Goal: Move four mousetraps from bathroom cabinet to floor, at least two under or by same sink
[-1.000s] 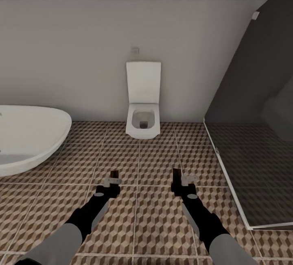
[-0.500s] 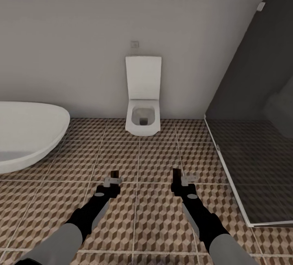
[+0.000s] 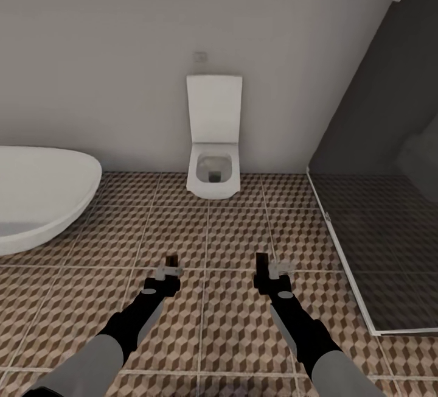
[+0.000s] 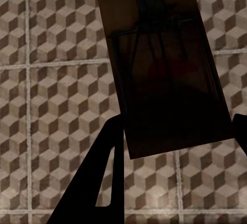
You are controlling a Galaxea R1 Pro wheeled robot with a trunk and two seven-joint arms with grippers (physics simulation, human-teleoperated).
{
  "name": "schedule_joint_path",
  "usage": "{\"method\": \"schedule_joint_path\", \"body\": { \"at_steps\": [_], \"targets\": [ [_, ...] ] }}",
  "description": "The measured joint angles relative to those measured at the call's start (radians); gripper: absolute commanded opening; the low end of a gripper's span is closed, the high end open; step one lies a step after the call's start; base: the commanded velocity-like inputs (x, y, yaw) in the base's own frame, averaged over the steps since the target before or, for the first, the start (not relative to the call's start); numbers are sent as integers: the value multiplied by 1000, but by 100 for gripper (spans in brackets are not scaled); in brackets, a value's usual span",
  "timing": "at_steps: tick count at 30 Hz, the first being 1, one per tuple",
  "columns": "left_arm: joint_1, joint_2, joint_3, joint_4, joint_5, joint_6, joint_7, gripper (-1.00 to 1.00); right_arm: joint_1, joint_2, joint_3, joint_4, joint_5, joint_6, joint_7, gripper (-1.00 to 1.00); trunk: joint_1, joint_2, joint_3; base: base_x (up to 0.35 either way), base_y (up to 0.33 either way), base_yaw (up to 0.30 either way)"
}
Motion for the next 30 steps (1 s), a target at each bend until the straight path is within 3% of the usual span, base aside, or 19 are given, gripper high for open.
{"method": "schedule_joint_path", "body": {
  "at_steps": [30],
  "targets": [
    [0, -3, 0, 1, 0, 0, -1, -100, 0, 0, 4, 0, 0, 0, 1, -100, 115, -210, -142, 0, 0, 0]
  ]
}}
